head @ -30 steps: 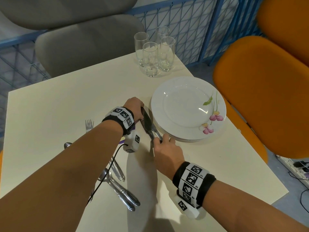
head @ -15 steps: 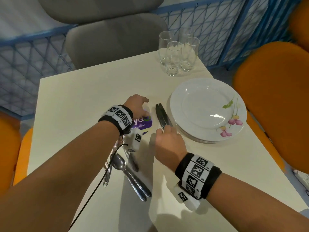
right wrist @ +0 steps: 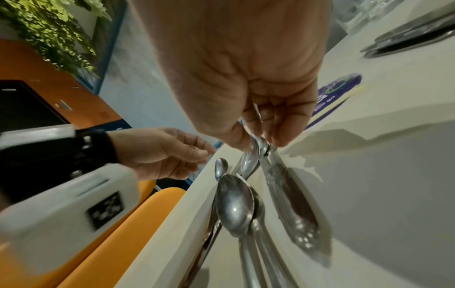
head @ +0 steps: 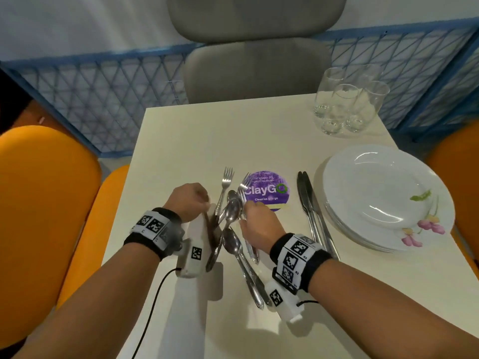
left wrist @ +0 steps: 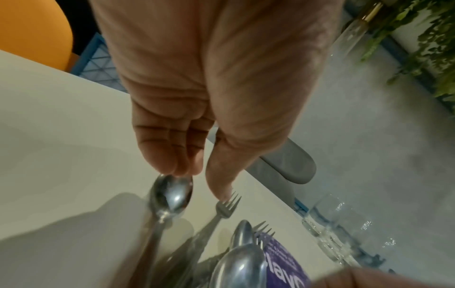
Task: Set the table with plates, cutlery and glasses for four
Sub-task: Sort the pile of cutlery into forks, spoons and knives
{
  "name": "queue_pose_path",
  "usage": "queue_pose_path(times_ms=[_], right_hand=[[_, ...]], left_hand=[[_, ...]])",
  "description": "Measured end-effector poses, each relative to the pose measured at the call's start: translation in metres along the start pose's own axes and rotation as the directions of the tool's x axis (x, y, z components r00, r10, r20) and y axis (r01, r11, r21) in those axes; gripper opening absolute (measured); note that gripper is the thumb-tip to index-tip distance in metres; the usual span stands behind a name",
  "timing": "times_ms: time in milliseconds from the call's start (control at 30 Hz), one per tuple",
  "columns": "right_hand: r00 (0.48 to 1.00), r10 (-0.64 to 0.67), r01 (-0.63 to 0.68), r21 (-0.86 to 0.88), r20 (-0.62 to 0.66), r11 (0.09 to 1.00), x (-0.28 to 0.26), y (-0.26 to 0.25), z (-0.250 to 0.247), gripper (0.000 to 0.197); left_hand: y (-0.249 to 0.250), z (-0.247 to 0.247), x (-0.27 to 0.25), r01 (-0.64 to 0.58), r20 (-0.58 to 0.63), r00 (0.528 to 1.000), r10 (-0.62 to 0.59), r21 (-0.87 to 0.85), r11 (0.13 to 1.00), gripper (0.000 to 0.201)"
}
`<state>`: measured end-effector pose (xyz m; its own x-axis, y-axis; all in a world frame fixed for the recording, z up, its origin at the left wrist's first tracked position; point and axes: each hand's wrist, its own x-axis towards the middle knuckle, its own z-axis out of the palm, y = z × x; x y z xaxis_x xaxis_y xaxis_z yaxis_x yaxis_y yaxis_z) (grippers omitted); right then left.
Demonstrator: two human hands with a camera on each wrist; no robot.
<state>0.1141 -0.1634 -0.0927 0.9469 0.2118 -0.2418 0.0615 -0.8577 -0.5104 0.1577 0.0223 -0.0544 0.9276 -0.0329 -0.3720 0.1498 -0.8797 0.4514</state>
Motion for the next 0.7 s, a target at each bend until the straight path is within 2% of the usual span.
queue_pose_path(times_ms=[67, 200, 333, 433, 567, 633, 700], right_hand=[[0.999, 0.038, -0.038, 0.036, -0.005, 0.999, 0.013, -0.004, 0.002, 0.028], [0.996, 0.094, -0.094, 0.047, 0.003, 0.994, 0.031, -0.006, 0.009, 0.035], [0.99, 0.136, -0.135, 0.045, -0.026, 0.99, 0.039, -0.007, 0.012, 0.02], [0.989, 0.144, -0.142, 0.063, -0.031, 0.988, 0.04, -0.009, 0.007, 0.019], [0.99, 0.09, -0.063, 0.234, -0.108, 0.97, 0.038, -0.019, -0.005, 0.014], [0.987, 0.059, -0.008, 0.321, -0.15, 0.947, 0.039, -0.027, -0.013, 0.007], [0.983, 0.048, 0.026, 0.395, -0.176, 0.918, 0.043, -0.034, -0.019, 0.005]], left_hand=[[-0.006, 0.006, -0.004, 0.002, -0.008, 1.0, -0.003, -0.031, 1.0, 0.018], [-0.005, 0.017, -0.007, 0.014, 0.038, 0.999, -0.012, -0.077, 0.997, 0.025], [-0.004, 0.026, -0.01, 0.0, 0.072, 0.997, 0.005, -0.069, 0.998, 0.031], [-0.004, 0.029, -0.009, -0.005, 0.082, 0.997, 0.008, -0.035, 0.999, 0.029], [-0.005, 0.031, -0.007, -0.01, 0.057, 0.998, 0.013, -0.062, 0.998, 0.029], [-0.004, 0.031, -0.006, -0.017, 0.057, 0.998, 0.025, -0.139, 0.99, 0.026], [-0.002, 0.03, -0.007, 0.011, 0.097, 0.995, 0.027, -0.371, 0.929, 0.021]])
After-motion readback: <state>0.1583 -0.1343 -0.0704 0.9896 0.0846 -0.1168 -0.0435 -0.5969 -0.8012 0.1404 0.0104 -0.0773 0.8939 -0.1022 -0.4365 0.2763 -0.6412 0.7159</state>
